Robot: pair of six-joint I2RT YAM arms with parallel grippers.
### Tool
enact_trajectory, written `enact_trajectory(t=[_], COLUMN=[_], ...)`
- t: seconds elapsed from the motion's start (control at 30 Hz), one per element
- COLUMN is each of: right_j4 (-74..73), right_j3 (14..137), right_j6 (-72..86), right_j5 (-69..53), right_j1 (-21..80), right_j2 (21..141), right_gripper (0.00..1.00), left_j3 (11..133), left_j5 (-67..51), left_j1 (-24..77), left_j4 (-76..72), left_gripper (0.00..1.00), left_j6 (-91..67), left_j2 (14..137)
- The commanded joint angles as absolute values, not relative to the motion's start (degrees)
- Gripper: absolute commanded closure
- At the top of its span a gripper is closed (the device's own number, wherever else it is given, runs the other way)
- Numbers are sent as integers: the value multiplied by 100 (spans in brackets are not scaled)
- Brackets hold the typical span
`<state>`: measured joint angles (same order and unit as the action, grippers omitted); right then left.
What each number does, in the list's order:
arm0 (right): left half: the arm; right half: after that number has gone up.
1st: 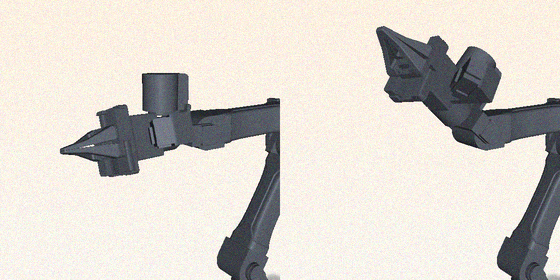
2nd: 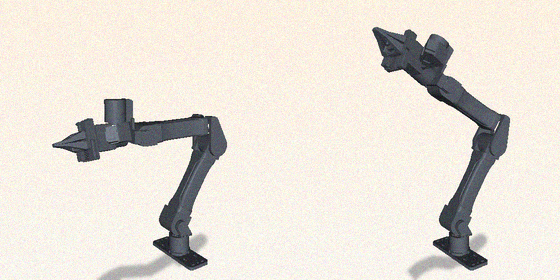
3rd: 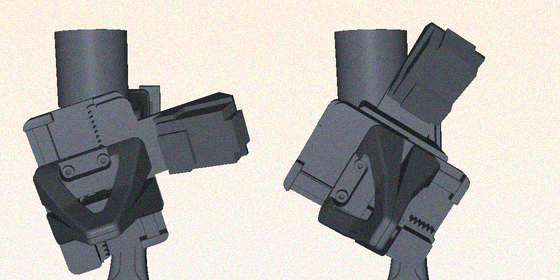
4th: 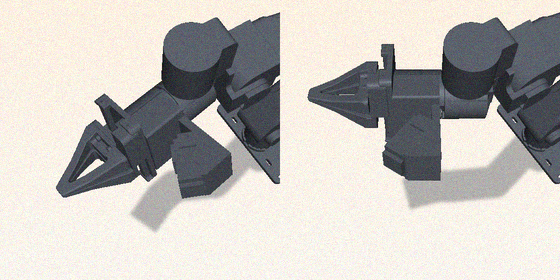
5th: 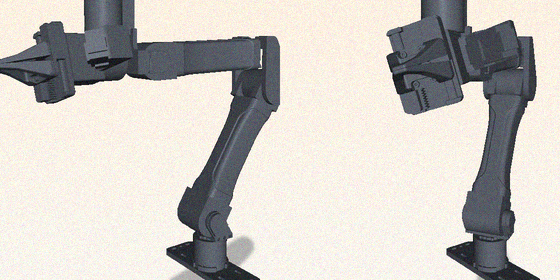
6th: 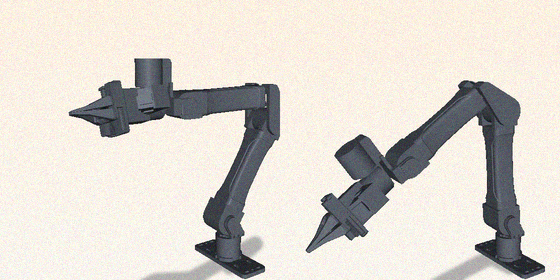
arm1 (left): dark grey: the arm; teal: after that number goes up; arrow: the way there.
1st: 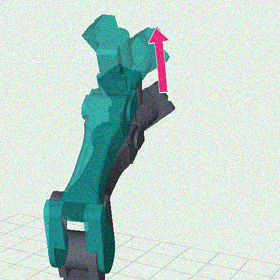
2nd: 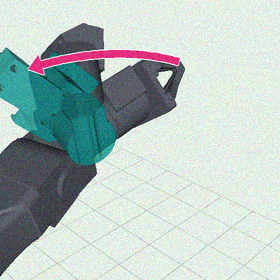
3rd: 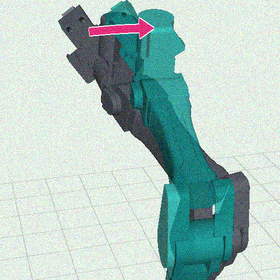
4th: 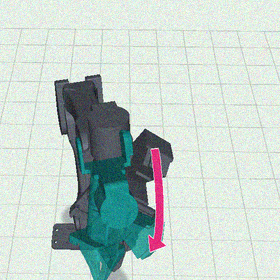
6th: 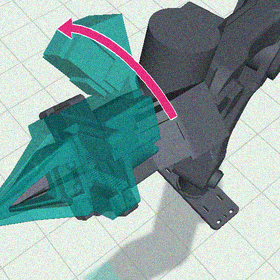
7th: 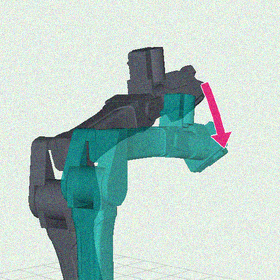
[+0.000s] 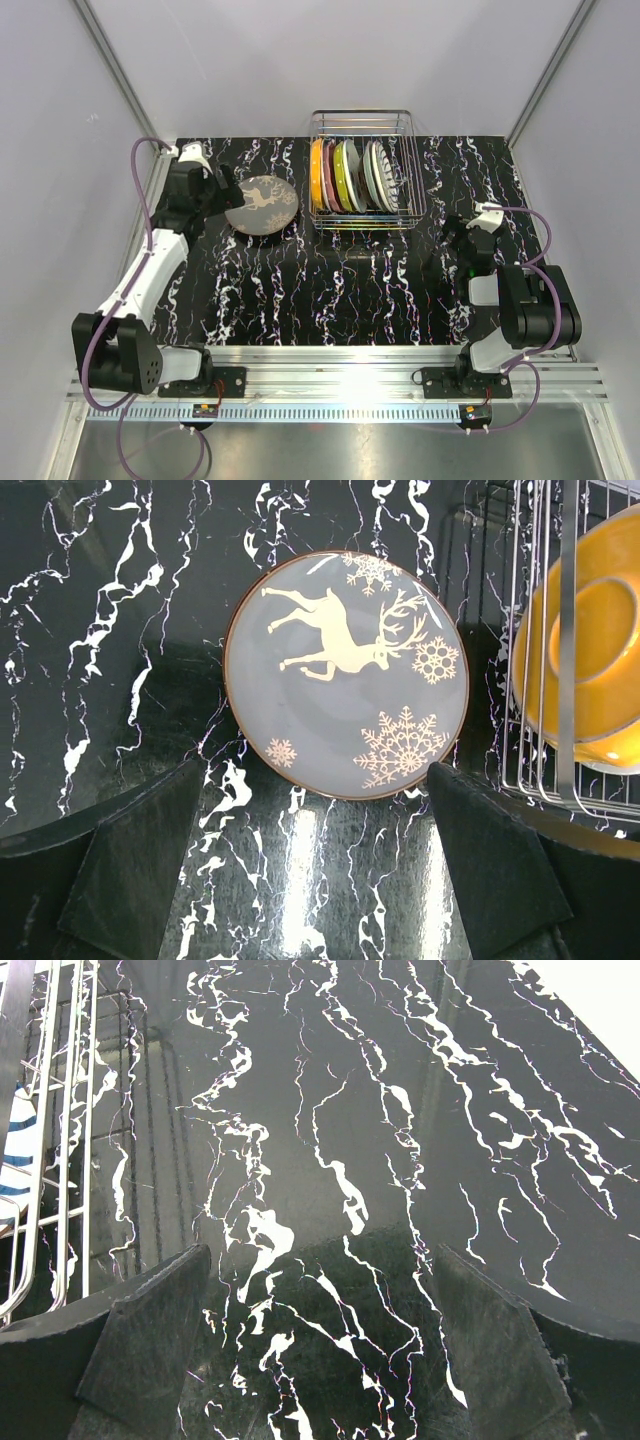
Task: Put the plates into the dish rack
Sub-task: Grab a plate with the left arm
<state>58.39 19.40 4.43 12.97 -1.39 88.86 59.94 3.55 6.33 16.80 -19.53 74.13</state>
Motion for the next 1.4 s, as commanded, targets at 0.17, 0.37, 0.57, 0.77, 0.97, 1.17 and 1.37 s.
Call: enact_trajectory(t=[0.17, 0.37, 0.57, 0.77, 0.97, 1.17, 1.37], right_j4=[6047, 6047, 6056, 6056, 6056, 5986, 5391], right_j3=[2083, 2083, 2083, 2083, 2092, 2109, 2214], right_j6=[378, 387, 378, 369, 378, 378, 448], right_j5=[1459, 1459, 1459, 1450, 1450, 1441, 1783], right_j1=[-123, -123, -123, -123, -123, -123, -123], right_j2=[8842, 8842, 8842, 8842, 8842, 8859, 8125], right_gripper=[0, 0, 0, 0, 0, 0, 0], left_j3=[6372, 6407, 6390, 6302, 6284, 6310, 6354], left_j5=[545, 27, -272, -237, -307, -387, -457], left_j1=[545, 124, 88, 88, 88, 88, 88], left_j4=[1679, 1688, 1644, 1617, 1547, 1564, 1582], left_gripper=[1, 1, 1, 1, 1, 1, 1], left_j6=[-2021, -2294, -2312, -2285, -2303, -2303, -2311], left_j2=[7180, 7321, 7427, 7418, 7506, 7673, 7822])
